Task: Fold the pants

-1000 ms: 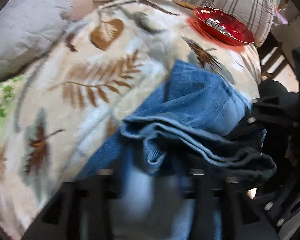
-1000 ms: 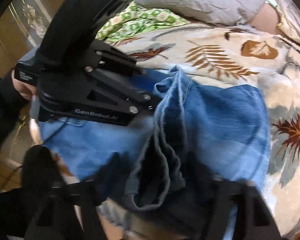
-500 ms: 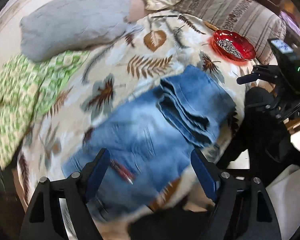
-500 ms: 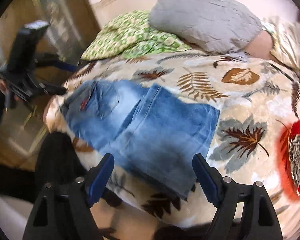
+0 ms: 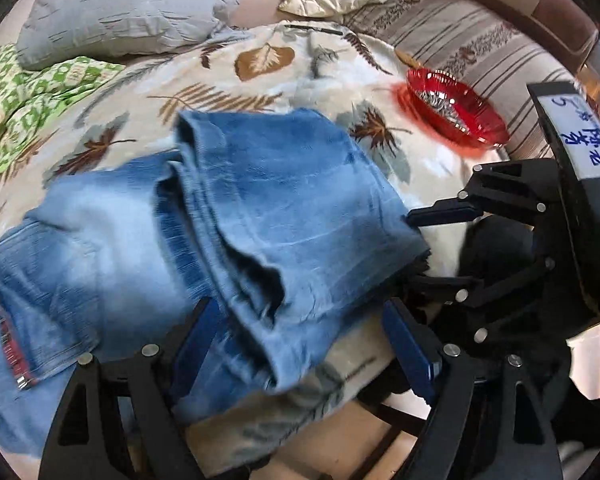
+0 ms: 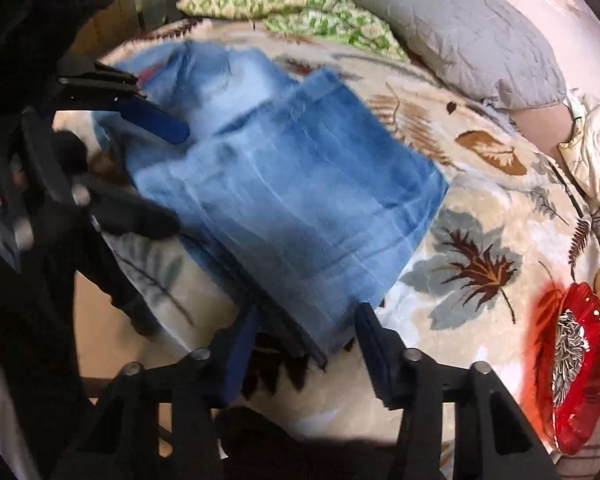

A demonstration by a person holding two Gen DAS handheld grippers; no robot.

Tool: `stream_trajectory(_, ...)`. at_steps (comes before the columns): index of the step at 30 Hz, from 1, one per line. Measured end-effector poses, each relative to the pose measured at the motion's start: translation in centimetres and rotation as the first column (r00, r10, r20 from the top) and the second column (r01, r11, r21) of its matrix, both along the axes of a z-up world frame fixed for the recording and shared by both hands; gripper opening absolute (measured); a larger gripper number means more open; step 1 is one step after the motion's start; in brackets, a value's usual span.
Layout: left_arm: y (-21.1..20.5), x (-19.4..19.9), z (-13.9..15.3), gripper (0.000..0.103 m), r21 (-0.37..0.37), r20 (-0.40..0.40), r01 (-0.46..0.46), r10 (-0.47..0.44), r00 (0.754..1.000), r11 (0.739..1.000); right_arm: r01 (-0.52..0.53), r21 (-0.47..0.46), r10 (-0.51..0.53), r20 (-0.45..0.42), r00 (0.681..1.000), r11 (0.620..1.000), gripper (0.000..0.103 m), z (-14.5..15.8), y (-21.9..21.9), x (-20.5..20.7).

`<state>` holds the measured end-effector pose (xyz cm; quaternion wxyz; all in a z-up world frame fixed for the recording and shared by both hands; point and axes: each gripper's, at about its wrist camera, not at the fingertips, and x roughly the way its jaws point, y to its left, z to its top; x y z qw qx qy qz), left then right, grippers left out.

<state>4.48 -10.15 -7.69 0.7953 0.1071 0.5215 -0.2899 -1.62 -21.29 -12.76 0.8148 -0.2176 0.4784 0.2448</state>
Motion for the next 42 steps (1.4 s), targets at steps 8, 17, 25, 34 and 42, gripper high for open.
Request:
stream_trajectory(8,1.3,0.6,0.1,0.009,-0.060,-0.003,0.093,-0.094,0.996,0.994,0.017,-0.073,-0.016,0.014,1.000,0.997,0.037,-2.0,1.0,0.6)
stream_trajectory(17,4.8,1.1,-2.4,0.006,-0.052,-0.004,-0.005,0.005,1.000,0.999,0.029,-0.054,-0.029,0.005,1.000,0.998,0.035,-2.1,0.9,0.5)
stream_trajectory(25,6.8,0.1,2.7,0.085,-0.134,0.074,-0.045,0.056,0.996,0.990,-0.005,-0.012,0.005,0.032,0.999,1.000,0.070,0.4,0.4,-1.1)
stream_trajectory(34,4.0,8.6,4.0,0.085,-0.121,0.024,-0.178,0.183,0.983,0.976,0.140,0.212,-0.148,0.024,0.989,0.967,0.070,4.0,-4.2,5.3)
stream_trajectory(42,0.8,14.0,0.3,0.069,-0.078,-0.098,-0.229,0.221,0.970,0.970,0.328,0.328,-0.270,-0.211,0.940,0.886,0.069,0.5,-6.0,13.9)
